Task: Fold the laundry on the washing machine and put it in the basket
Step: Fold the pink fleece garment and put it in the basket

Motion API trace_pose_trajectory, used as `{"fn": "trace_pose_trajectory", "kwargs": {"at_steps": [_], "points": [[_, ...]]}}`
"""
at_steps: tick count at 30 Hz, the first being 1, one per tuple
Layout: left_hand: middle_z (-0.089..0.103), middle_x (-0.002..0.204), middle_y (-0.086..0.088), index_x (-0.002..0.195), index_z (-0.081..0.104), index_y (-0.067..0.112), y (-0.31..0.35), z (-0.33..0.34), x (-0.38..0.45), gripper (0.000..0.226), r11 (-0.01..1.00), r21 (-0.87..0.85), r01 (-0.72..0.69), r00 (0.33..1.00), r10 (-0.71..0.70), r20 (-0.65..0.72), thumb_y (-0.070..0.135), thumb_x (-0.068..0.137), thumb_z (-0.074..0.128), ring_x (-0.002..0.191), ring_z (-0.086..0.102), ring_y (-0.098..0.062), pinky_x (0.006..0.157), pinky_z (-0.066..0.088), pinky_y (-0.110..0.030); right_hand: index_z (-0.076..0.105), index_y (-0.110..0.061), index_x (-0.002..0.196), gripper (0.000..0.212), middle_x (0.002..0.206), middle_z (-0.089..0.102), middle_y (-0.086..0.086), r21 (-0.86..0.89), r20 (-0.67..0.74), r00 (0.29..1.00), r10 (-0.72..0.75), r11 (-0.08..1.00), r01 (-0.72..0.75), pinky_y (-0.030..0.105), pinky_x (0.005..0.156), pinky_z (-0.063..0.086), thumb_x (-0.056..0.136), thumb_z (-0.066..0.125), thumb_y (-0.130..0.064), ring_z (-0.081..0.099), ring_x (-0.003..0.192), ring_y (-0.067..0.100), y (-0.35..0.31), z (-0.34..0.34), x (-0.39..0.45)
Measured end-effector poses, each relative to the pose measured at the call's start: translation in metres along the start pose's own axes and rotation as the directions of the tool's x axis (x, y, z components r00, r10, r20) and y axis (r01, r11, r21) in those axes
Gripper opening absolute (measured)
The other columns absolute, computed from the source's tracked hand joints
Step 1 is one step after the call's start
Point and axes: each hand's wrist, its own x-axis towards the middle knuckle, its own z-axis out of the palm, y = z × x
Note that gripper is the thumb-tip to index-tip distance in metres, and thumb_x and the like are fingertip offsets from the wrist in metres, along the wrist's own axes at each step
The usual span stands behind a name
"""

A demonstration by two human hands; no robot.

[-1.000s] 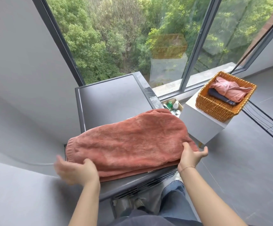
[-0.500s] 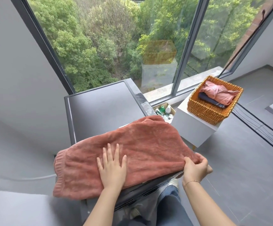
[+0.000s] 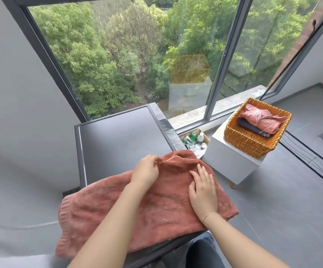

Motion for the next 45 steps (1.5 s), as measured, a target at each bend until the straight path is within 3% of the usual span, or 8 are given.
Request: {"fn": "trace_pose_trajectory", "kwargs": {"at_steps": [9, 15, 21, 25, 30, 35, 40, 45], "points": [[0.061, 0.112, 0.007, 0.103, 0.071, 0.03, -0.004, 0.0, 0.061, 0.042, 0.936, 0.184, -0.301, 0.857, 0.181, 0.483, 0.004, 0.084, 0.045, 0.105, 0.054, -0.019, 0.089, 0.046, -0.034, 0.058, -0.018, 0.126, 0.049, 0.145, 0.046, 0.006, -0.186, 0.04, 0.999, 0.014, 0.982, -0.006, 0.035, 0.116, 0.009, 0.084, 0.034, -0.026, 0.035, 0.137, 0.02, -0.001, 0.007, 0.003], [0.045, 0.108, 0.003, 0.118, 0.057, 0.047, 0.004, -0.014, 0.075, 0.034, 0.875, 0.356, -0.328, 0.737, 0.001, 0.676, 0.036, 0.086, 0.053, 0.105, 0.052, -0.019, 0.098, 0.043, -0.038, 0.058, -0.019, 0.125, 0.047, 0.145, 0.045, 0.005, -0.178, 0.032, 0.999, 0.011, 0.984, -0.005, 0.035, 0.116, 0.01, 0.084, 0.036, -0.026, 0.029, 0.137, 0.017, 0.001, 0.009, 0.004], [0.04, 0.104, 0.003, 0.079, 0.057, 0.025, 0.003, -0.03, 0.094, 0.028, 0.934, 0.24, -0.263, 0.613, -0.031, 0.789, 0.05, 0.08, 0.069, 0.096, 0.046, -0.01, 0.085, 0.038, -0.029, 0.062, -0.023, 0.108, 0.038, 0.136, 0.051, 0.001, 0.028, -0.093, 0.995, 0.04, 0.999, -0.038, 0.035, 0.112, 0.022, 0.078, 0.04, -0.024, 0.039, 0.128, 0.018, -0.007, 0.001, 0.02], [0.043, 0.088, 0.009, 0.073, 0.048, 0.009, -0.009, -0.053, 0.11, 0.047, 0.988, -0.154, 0.003, 0.693, 0.109, 0.713, 0.049, 0.072, 0.073, 0.08, 0.047, -0.008, 0.079, 0.034, -0.027, 0.049, -0.023, 0.13, 0.044, 0.15, 0.037, 0.001, 0.02, -0.019, 0.994, -0.111, 0.994, 0.111, 0.031, 0.118, 0.009, 0.087, 0.041, -0.024, 0.027, 0.139, 0.016, -0.003, 0.001, 0.025], [0.043, 0.06, 0.015, 0.068, 0.045, 0.02, -0.038, -0.033, 0.104, 0.032, 0.937, -0.277, 0.212, 0.797, -0.002, 0.603, 0.035, 0.073, 0.073, 0.061, 0.041, -0.008, 0.054, 0.031, -0.018, 0.033, -0.025, 0.146, 0.056, 0.156, 0.024, -0.006, -0.057, 0.092, 0.994, -0.06, 0.996, 0.065, 0.031, 0.118, 0.003, 0.091, 0.034, -0.035, 0.013, 0.144, 0.009, 0.0, 0.006, 0.025], [0.054, 0.083, 0.006, 0.092, 0.062, 0.022, -0.032, -0.013, 0.104, 0.006, 0.999, -0.047, -0.01, 0.903, 0.029, 0.429, 0.024, 0.086, 0.064, 0.082, 0.052, -0.014, 0.072, 0.041, -0.023, 0.059, -0.021, 0.125, 0.046, 0.133, 0.055, -0.007, 0.266, 0.157, 0.973, 0.17, 0.941, -0.208, 0.027, 0.105, 0.028, 0.092, 0.033, -0.041, 0.045, 0.126, 0.012, 0.005, -0.01, 0.074], [0.033, 0.14, 0.011, 0.117, 0.061, 0.034, -0.025, 0.006, 0.087, 0.04, 0.937, 0.151, -0.314, 0.924, 0.265, 0.276, 0.043, 0.079, 0.071, 0.126, 0.03, -0.013, 0.103, 0.027, -0.038, 0.071, -0.012, 0.103, 0.032, 0.1, 0.066, -0.002, 0.438, 0.555, 0.777, 0.296, 0.69, -0.576, 0.017, 0.081, 0.044, 0.09, 0.043, -0.003, 0.057, 0.094, 0.01, 0.041, -0.032, 0.116], [0.059, 0.099, 0.009, 0.089, 0.065, 0.026, -0.017, 0.013, 0.085, 0.014, 0.917, 0.082, -0.39, 0.911, 0.371, 0.179, 0.034, 0.08, 0.059, 0.097, 0.05, -0.018, 0.086, 0.039, -0.038, 0.071, -0.007, 0.09, 0.01, 0.08, 0.067, 0.001, 0.496, 0.618, 0.74, 0.265, 0.6, -0.628, 0.008, 0.061, 0.047, 0.088, 0.062, -0.005, 0.058, 0.074, 0.008, 0.058, -0.033, 0.117]]}}
